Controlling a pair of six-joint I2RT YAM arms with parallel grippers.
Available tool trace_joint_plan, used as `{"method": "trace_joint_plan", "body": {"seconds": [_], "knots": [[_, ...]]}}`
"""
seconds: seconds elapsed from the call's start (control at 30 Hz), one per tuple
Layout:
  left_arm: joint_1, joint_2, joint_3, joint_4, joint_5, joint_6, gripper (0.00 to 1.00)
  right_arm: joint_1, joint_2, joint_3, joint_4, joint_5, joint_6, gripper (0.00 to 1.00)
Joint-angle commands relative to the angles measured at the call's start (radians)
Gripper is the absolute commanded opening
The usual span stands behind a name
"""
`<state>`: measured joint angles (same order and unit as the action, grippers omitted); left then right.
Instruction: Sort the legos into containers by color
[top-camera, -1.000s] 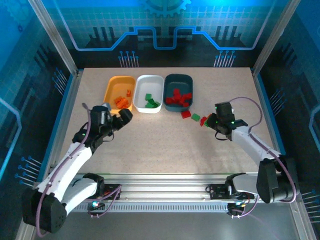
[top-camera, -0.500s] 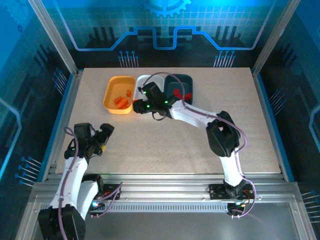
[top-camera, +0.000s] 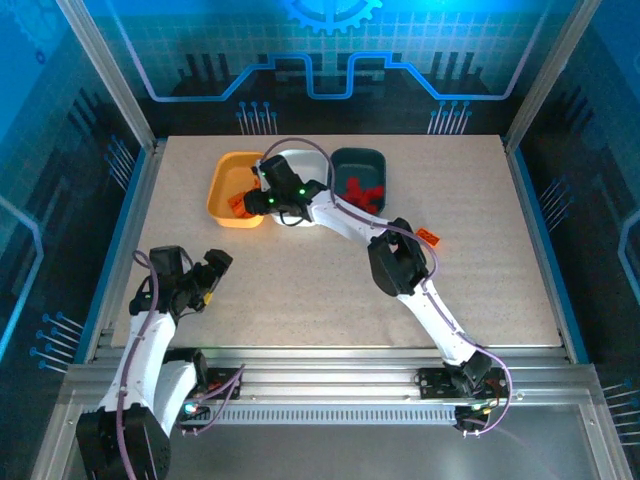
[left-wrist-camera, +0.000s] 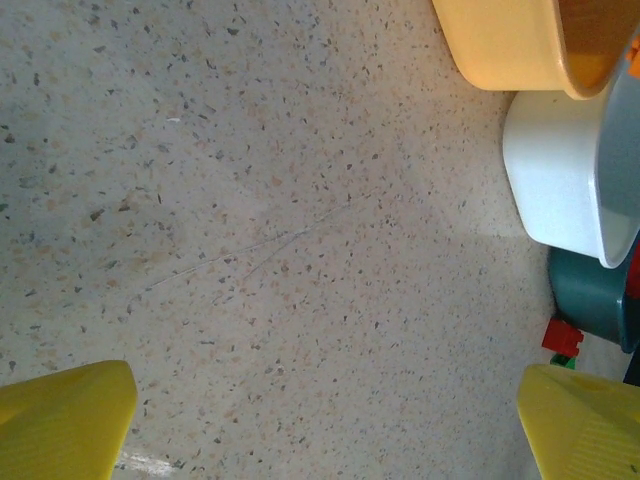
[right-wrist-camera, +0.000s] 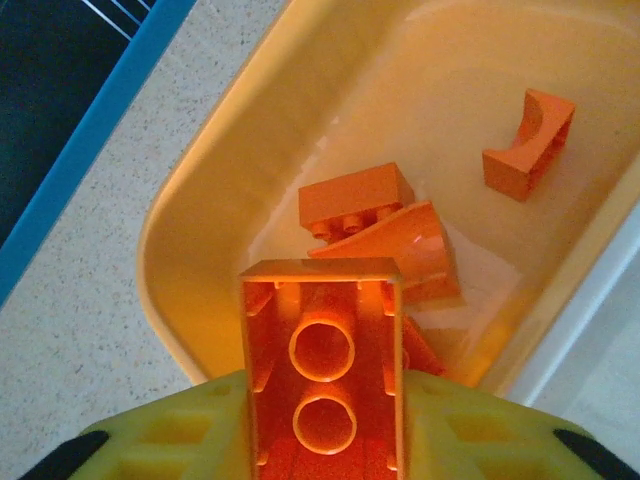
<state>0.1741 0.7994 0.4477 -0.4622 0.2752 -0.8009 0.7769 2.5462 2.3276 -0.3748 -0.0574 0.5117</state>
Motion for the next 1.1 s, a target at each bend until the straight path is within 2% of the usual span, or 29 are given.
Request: {"method": "trace_joint_plan", "body": {"seconds": [0.0,0.07,0.13,0.23,0.33,0.47,0.53,0.63,0.73,0.8,0.9,1.07], "knots": [[0.008,0.005,-0.007,0.019,0.044,0.041,0.99,-0.012,0.068,0.123,-0.092,-0.003,-0.018,0.43],[0.008,0.006,-0.005,0.025,0.050,0.044,0.99,-0.013,0.110,0.228,-0.157,-0.005,-0.006,0.52],[0.008,0.006,-0.005,0.046,0.071,0.044,0.99,-0.013,0.135,0.334,-0.218,-0.003,-0.011,0.57],[0.008,0.009,-0.004,0.067,0.098,0.033,0.99,-0.017,0.081,0.325,-0.240,0.024,-0.009,0.59],[0.007,0.008,-0.004,0.076,0.115,0.026,0.99,-0.021,-0.067,0.127,-0.189,0.048,-0.005,0.57],[-0.019,0.003,-0.014,0.112,0.145,0.001,0.99,-0.022,-0.396,-0.316,0.012,0.131,-0.006,0.56],[-0.070,0.003,-0.017,0.143,0.141,-0.018,0.99,-0.039,-0.553,-0.524,0.060,0.205,0.008,0.57],[-0.213,0.009,-0.010,0.204,0.079,-0.037,0.99,-0.096,-0.758,-0.815,0.087,0.306,0.068,0.58],[-0.394,0.050,0.010,0.270,-0.026,-0.037,0.99,-0.198,-0.932,-1.082,0.072,0.405,0.150,0.60],[-0.495,0.111,0.031,0.321,-0.079,-0.027,0.99,-0.312,-1.025,-1.230,0.036,0.416,0.236,0.64],[-0.602,0.231,0.079,0.390,-0.119,-0.008,0.99,-0.478,-1.099,-1.374,0.017,0.358,0.263,0.67],[-0.726,0.427,0.175,0.466,-0.133,0.009,0.99,-0.650,-1.074,-1.398,-0.025,0.298,0.192,0.72]]}}
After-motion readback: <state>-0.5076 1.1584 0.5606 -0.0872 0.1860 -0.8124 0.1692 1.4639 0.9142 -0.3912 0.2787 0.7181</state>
